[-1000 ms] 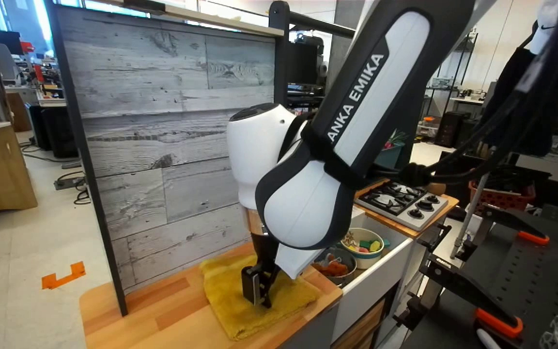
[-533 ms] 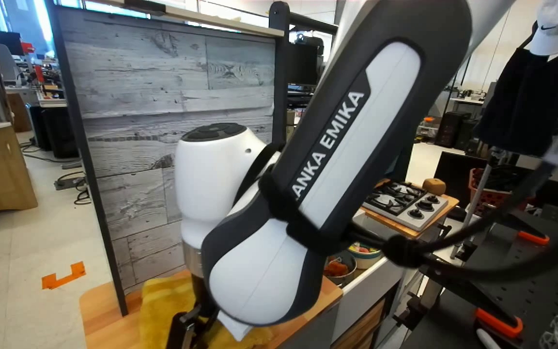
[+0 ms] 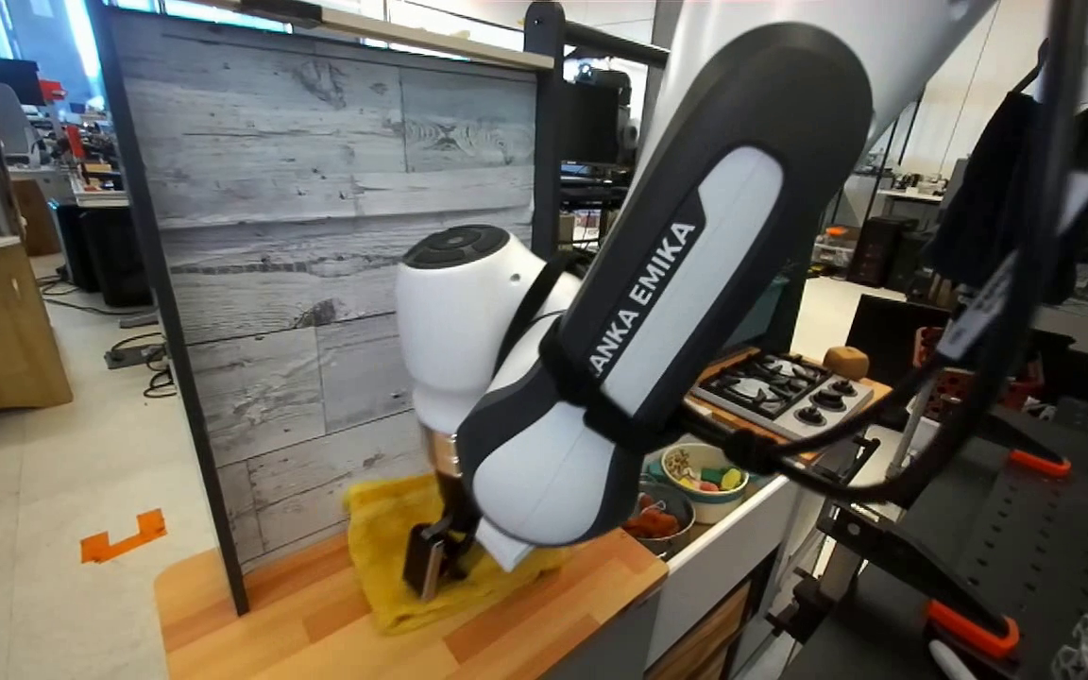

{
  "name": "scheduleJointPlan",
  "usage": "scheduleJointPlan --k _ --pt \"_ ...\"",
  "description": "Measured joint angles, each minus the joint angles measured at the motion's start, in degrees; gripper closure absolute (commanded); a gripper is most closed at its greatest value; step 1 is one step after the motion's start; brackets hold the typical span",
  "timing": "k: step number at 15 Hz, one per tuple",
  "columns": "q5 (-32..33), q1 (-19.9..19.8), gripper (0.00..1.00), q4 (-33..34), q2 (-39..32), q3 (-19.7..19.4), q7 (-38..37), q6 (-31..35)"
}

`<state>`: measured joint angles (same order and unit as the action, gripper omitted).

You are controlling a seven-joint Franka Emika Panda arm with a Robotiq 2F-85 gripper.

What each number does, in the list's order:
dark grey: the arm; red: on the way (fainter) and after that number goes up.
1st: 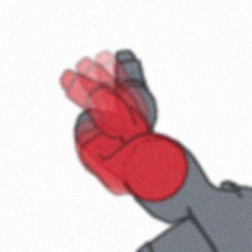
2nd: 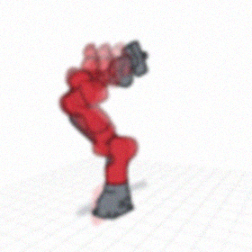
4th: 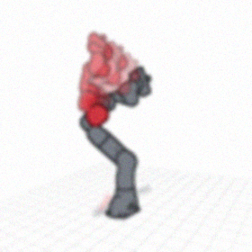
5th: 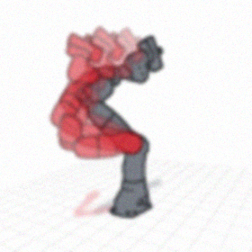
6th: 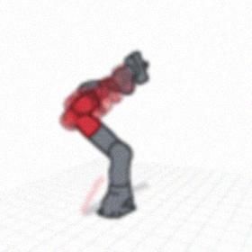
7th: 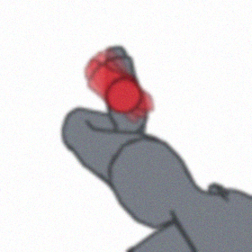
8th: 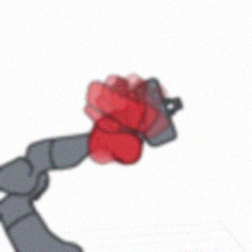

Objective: Pick up the plush toys from the counter and stove and put them in the pots, then wipe the counter with the towel

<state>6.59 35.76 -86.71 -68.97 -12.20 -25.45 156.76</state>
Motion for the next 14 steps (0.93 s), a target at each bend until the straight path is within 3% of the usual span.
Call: scheduleJointPlan --k 2,4,11,14 --pt "0.1 -1.2 0.00 -2.6 1.2 -2.8 -0.5 -0.7" --pt "0.1 -2.6 0.00 -3.3 1.4 -1.9 0.5 -0.7" --pt "0.2 -1.6 0.00 0.5 -0.7 13.3 7.9 -2.1" --pt "-0.6 -0.5 0.00 2.5 -1.2 15.0 7.7 -5.4"
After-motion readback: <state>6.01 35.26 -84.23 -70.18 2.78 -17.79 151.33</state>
